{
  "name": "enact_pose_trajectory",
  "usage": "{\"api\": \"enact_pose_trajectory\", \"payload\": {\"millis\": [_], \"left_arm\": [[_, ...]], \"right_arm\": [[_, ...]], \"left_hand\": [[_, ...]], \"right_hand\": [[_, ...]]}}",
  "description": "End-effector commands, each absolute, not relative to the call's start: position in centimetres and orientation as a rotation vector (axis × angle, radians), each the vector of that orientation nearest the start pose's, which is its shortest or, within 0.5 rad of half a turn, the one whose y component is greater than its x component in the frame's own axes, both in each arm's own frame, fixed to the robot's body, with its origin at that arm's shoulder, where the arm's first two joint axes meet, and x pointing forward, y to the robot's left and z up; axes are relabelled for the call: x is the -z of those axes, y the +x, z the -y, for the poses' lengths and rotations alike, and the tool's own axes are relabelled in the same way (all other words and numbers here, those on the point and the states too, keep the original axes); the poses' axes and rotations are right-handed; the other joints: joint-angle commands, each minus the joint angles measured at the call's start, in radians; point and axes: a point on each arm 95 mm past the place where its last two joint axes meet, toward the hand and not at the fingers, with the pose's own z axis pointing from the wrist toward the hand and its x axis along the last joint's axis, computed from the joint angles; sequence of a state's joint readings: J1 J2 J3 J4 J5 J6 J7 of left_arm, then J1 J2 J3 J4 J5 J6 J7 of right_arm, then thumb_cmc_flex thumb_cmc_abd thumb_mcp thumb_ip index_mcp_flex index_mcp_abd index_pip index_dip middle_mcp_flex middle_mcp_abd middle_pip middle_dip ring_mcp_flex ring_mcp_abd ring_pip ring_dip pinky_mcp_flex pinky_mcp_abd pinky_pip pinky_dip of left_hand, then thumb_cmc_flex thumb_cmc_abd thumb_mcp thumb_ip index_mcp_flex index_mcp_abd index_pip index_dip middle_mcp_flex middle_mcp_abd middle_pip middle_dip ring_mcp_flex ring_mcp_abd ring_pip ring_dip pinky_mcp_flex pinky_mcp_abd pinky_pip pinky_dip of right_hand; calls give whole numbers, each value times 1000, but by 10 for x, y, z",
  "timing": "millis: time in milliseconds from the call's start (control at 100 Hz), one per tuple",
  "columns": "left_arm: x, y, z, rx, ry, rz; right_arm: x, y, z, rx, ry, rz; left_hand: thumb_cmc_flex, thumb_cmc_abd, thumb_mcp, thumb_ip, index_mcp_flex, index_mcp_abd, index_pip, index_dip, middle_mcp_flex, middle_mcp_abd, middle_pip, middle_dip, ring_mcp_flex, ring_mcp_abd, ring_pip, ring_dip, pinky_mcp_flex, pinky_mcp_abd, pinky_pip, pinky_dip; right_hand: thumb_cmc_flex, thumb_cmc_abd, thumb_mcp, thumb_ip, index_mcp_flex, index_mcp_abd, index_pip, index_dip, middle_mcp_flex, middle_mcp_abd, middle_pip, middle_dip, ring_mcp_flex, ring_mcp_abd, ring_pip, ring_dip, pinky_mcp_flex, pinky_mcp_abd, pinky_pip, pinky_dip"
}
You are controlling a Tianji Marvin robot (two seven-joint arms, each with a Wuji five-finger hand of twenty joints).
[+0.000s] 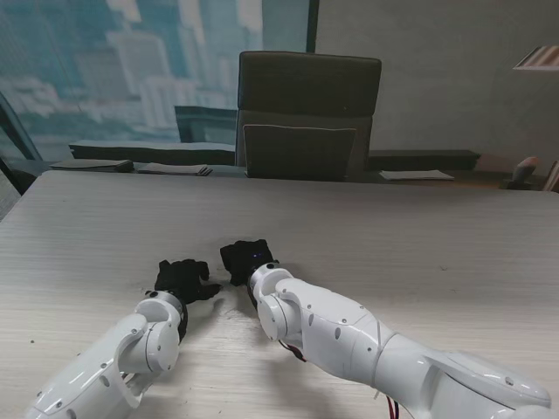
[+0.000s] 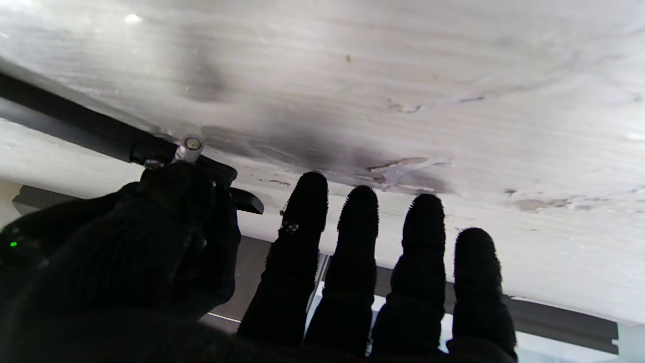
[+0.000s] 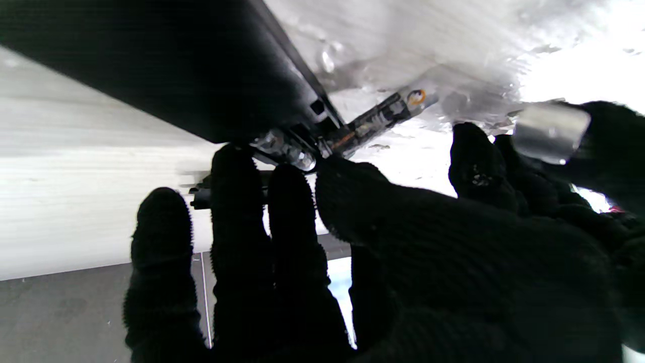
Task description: Install the batteries into the remote control and close the cover
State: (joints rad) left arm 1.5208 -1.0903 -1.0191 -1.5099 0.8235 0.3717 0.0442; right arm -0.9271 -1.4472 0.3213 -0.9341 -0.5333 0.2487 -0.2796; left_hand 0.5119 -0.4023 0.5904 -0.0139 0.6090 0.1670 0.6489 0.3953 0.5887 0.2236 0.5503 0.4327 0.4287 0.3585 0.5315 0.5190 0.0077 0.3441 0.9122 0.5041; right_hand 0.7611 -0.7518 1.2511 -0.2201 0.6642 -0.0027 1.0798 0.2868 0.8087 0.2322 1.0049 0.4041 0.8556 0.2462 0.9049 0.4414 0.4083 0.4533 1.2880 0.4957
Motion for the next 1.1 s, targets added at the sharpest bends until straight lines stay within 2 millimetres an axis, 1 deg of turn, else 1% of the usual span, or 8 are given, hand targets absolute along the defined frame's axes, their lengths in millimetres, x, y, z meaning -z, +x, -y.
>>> {"api": "enact_pose_trajectory", "payload": {"millis": [0,170,390,480,590,710,860,1090], "left_arm": [[391,383,15,1197,-1562,-1421],[396,381,19,1198,-1528,-1433],[398,381,23,1231,-1524,-1430],[398,382,24,1242,-1517,-1424],[400,382,27,1258,-1503,-1409],[402,382,32,1261,-1480,-1408],[404,383,38,1269,-1465,-1397],[408,384,48,1267,-1452,-1378]], "right_arm": [[388,452,-232,-1541,1243,-1726],[389,452,-232,-1539,1244,-1726],[389,452,-232,-1538,1243,-1723],[389,453,-232,-1538,1244,-1722],[389,453,-231,-1538,1245,-1721],[389,453,-231,-1538,1245,-1719],[389,453,-231,-1539,1248,-1714],[390,453,-231,-1541,1252,-1708]], "left_hand": [[-35,-20,23,-23,26,-15,23,17,-28,-17,-6,12,-27,-13,-26,-20,-31,-14,-25,-18],[-46,-12,35,-23,30,-17,29,21,-41,-15,-6,14,-49,-17,-41,-25,-43,-12,-44,-21],[-58,21,10,-21,35,-18,29,21,-46,-11,-9,15,-75,-19,-67,-38,-53,-12,-62,-24],[-48,20,5,-15,70,-45,37,22,-40,-2,-9,15,-73,-9,-65,-39,-37,-20,-12,10],[-42,10,13,-14,109,-65,44,22,-29,-2,-6,16,-81,-8,-66,-40,-52,-20,-11,16],[-47,3,25,-15,118,-55,42,20,-37,-3,-9,16,-93,-12,-72,-44,-60,-21,-21,14],[-51,-12,47,-18,119,-9,39,18,-47,-5,-3,17,-103,-16,-77,-48,-66,-20,-32,12],[-47,-37,82,-22,146,0,82,36,-37,-6,13,19,-104,-13,-77,-53,-66,-16,-41,9]], "right_hand": [[43,-12,30,0,10,2,-12,1,19,-21,-10,-12,25,-29,1,-16,4,24,-7,-4],[43,-9,30,0,10,1,-12,1,19,-21,-10,-12,24,-30,1,-16,4,24,-7,-4],[44,-9,29,1,10,2,-12,1,19,-20,-11,-12,24,-30,0,-17,4,24,-7,-4],[44,-9,29,1,11,2,-12,1,19,-21,-11,-12,24,-29,0,-17,4,24,-7,-4],[45,-9,29,1,10,2,-13,1,19,-20,-11,-12,24,-29,0,-17,4,24,-7,-4],[44,-10,29,1,12,2,-12,1,20,-21,-10,-12,26,-30,0,-17,7,27,-8,-5],[44,-10,29,1,11,2,-13,1,19,-20,-11,-12,23,-29,0,-17,7,28,-9,-5],[44,-9,29,1,11,2,-13,1,20,-20,-11,-12,25,-29,1,-17,7,28,-9,-5]]}}
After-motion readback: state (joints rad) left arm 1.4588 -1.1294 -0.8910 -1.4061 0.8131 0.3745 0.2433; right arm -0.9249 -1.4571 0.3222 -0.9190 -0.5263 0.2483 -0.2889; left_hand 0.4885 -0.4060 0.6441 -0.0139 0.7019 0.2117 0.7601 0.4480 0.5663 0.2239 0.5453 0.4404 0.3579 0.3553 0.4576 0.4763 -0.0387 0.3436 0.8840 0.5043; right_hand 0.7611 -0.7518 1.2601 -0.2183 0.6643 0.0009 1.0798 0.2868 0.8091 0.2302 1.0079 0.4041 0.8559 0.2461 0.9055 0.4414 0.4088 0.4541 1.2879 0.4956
